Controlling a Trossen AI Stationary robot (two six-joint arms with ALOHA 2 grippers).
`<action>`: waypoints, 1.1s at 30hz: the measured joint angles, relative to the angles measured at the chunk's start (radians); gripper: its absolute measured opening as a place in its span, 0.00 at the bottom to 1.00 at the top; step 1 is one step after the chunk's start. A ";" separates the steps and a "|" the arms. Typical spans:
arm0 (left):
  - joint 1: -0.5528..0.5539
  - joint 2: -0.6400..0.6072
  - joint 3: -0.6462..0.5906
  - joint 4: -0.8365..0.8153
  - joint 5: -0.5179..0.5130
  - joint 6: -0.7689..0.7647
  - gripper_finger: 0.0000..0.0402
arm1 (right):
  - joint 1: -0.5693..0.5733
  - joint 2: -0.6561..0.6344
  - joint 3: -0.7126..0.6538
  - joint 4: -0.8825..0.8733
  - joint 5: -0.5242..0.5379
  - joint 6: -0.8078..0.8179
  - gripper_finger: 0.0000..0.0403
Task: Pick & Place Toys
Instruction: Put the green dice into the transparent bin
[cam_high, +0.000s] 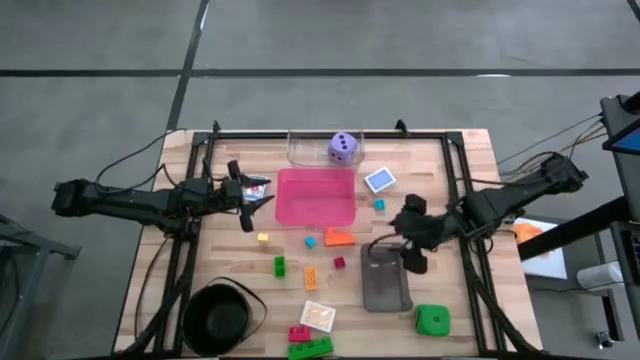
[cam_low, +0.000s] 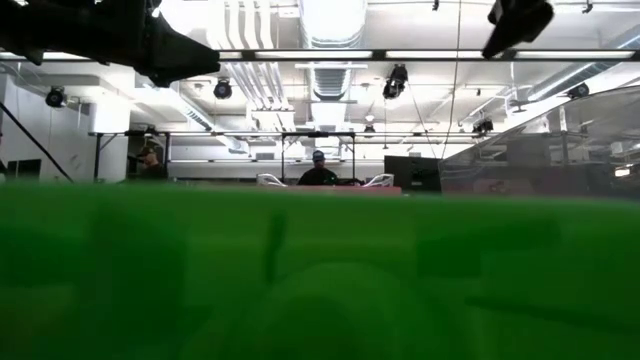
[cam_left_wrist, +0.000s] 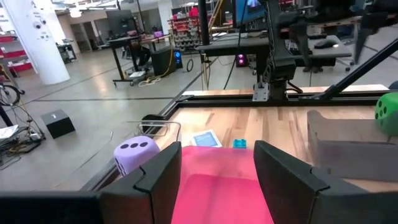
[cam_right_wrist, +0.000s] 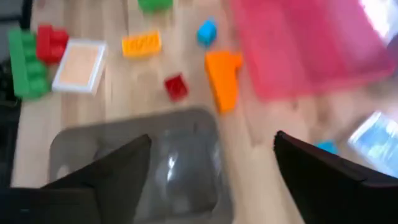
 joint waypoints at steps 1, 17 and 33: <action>0.000 0.000 0.000 0.000 0.000 0.000 0.51 | 0.010 0.028 0.028 -0.034 -0.021 0.027 0.90; 0.001 0.000 0.001 -0.014 0.000 0.007 0.51 | 0.262 0.372 0.381 -0.366 -0.240 0.468 0.89; 0.001 0.000 0.001 -0.015 0.001 -0.019 0.51 | 0.463 0.476 0.285 -0.348 -0.265 0.686 0.88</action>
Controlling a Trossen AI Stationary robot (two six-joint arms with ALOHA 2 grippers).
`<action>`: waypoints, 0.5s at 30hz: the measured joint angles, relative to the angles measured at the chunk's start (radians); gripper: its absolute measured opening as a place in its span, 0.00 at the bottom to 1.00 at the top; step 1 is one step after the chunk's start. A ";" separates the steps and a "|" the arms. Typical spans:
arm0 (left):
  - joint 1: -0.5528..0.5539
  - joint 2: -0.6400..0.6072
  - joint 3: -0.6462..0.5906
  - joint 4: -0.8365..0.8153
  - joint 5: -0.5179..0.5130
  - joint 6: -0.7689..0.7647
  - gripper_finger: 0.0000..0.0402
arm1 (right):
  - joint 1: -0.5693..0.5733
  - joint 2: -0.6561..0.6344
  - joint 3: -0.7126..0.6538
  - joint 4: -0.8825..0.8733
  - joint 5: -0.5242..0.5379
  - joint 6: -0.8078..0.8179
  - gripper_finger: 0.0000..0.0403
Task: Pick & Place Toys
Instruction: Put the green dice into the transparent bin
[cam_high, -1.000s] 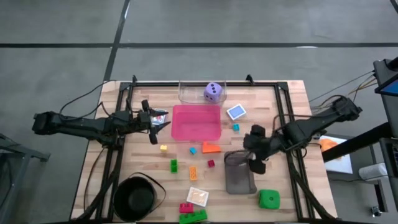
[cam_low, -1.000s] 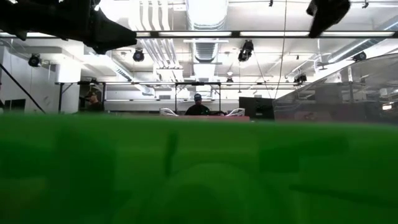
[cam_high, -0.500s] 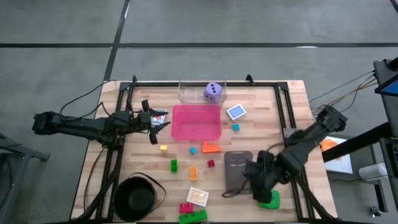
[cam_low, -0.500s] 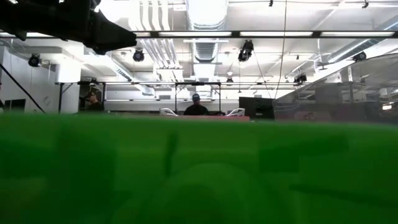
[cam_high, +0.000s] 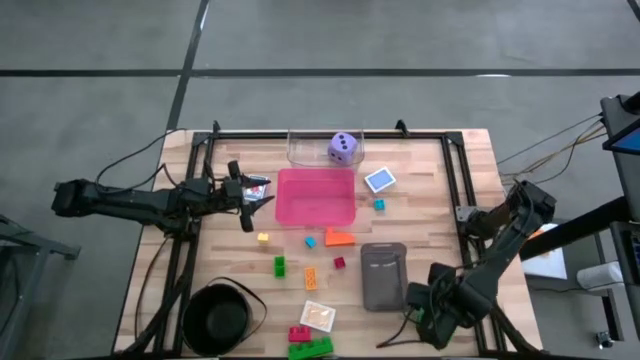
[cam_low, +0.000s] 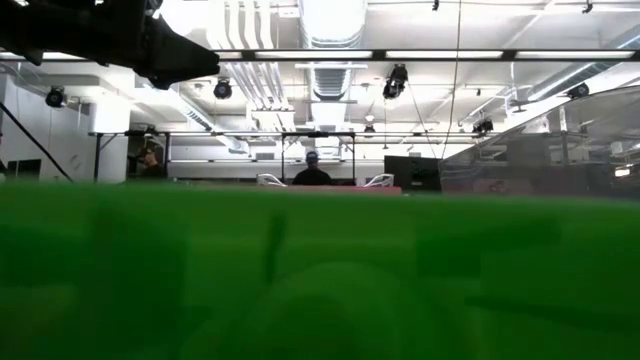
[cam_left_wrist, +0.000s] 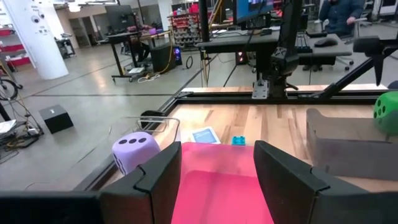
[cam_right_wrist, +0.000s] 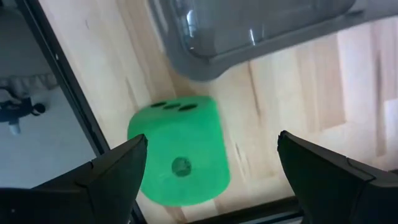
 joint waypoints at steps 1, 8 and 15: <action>0.000 0.000 0.000 0.000 0.000 0.000 0.51 | 0.010 0.007 0.000 0.003 -0.002 0.010 0.88; 0.000 0.000 0.000 0.000 0.000 0.000 0.51 | 0.056 0.058 0.000 0.083 -0.041 0.068 0.88; 0.000 0.000 0.000 0.000 0.000 0.000 0.51 | 0.076 0.134 0.000 0.097 -0.101 0.077 0.88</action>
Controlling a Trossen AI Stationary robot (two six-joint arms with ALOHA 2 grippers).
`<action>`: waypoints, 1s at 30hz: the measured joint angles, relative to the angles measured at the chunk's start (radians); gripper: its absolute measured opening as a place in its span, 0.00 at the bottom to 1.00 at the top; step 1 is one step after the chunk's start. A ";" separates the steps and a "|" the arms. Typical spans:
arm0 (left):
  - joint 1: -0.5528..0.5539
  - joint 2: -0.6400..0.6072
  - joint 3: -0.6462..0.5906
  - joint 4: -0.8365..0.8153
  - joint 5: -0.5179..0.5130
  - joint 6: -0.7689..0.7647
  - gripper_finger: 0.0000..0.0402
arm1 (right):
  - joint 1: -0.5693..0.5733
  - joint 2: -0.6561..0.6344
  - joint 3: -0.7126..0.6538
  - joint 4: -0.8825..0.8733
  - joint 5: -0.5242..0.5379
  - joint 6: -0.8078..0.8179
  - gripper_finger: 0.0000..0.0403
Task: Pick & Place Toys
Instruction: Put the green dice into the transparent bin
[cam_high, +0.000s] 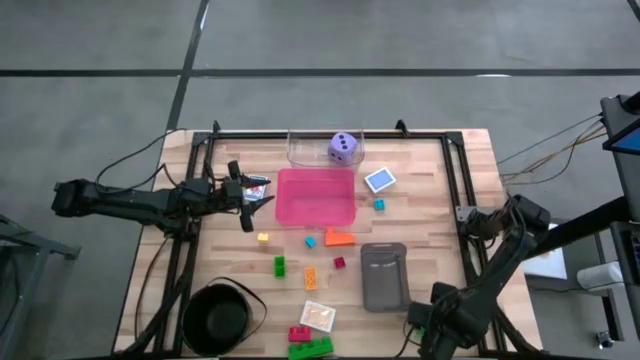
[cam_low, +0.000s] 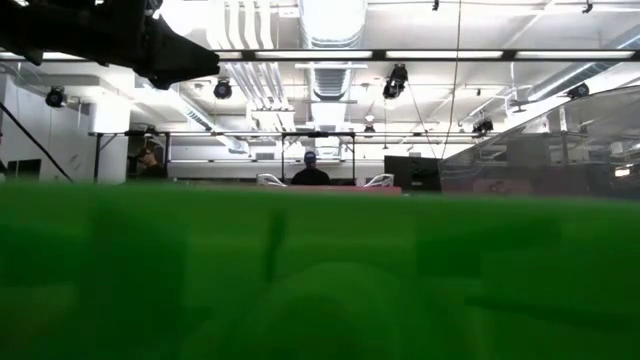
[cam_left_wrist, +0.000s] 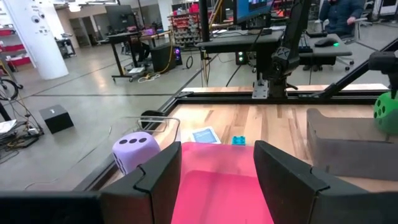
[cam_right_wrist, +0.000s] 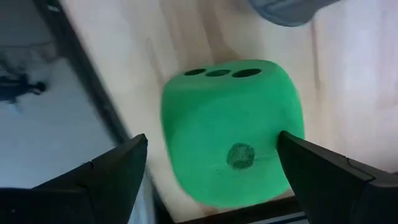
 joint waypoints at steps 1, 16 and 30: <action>0.000 0.000 0.000 0.000 0.000 0.000 0.51 | 0.003 0.010 0.002 -0.012 0.001 -0.007 0.88; 0.000 0.000 0.000 0.001 0.000 0.003 0.51 | 0.024 0.079 0.006 -0.122 0.098 -0.053 0.71; 0.000 0.000 0.000 0.002 -0.001 0.003 0.51 | 0.024 0.009 0.003 -0.150 0.112 -0.082 0.28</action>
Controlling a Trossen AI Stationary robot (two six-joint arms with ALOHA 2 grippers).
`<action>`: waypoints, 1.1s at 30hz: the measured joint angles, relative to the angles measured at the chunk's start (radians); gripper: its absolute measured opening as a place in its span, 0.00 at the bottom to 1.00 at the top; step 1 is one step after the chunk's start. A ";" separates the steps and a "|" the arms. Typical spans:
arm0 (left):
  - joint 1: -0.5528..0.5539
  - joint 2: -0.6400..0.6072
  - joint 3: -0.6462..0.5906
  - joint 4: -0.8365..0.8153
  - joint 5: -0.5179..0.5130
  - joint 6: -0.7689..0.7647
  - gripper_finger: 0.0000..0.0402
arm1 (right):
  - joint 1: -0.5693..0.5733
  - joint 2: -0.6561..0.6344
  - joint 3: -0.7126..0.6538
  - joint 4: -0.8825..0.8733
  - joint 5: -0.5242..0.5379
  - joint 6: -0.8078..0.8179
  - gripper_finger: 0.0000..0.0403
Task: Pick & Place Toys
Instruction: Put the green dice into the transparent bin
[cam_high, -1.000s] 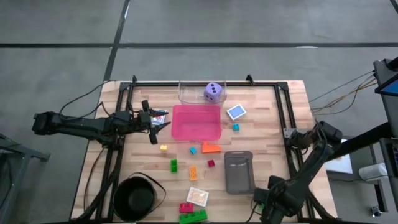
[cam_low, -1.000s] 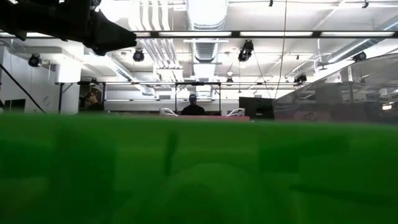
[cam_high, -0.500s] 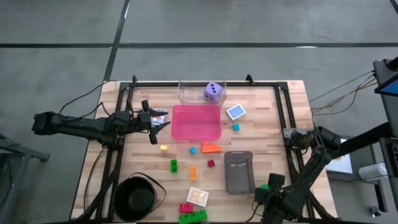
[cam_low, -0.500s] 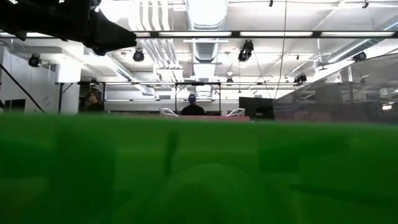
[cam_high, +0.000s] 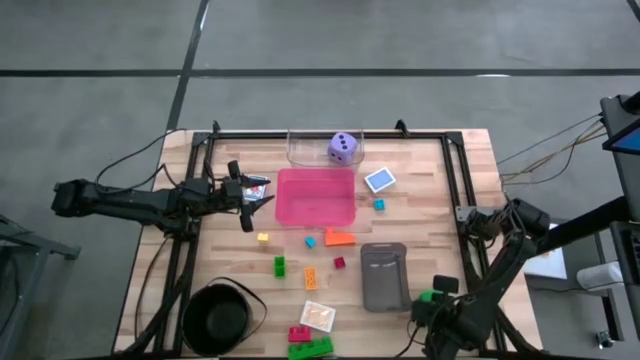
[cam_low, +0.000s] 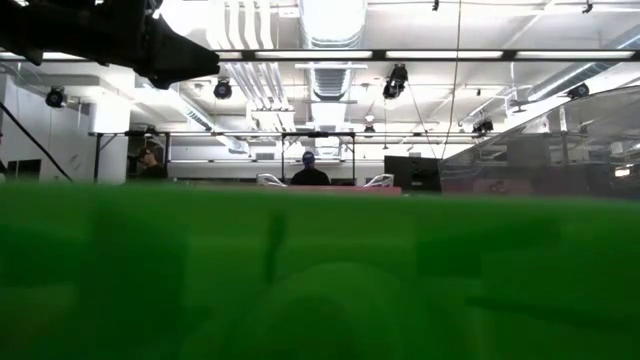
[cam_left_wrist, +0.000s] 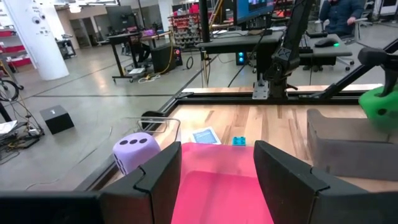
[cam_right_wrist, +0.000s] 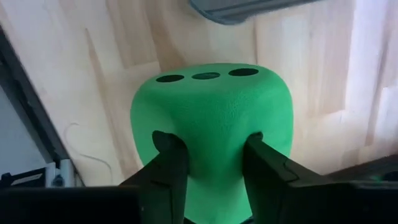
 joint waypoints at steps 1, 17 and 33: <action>0.000 0.000 0.000 0.000 0.000 0.000 0.51 | 0.001 -0.008 -0.002 -0.014 0.004 0.008 0.26; 0.000 0.000 0.000 0.001 0.000 0.000 0.51 | 0.018 -0.149 0.000 -0.059 0.076 0.090 0.18; 0.001 0.000 0.000 0.001 -0.008 0.000 0.51 | 0.023 -0.316 0.030 -0.057 0.494 0.073 0.18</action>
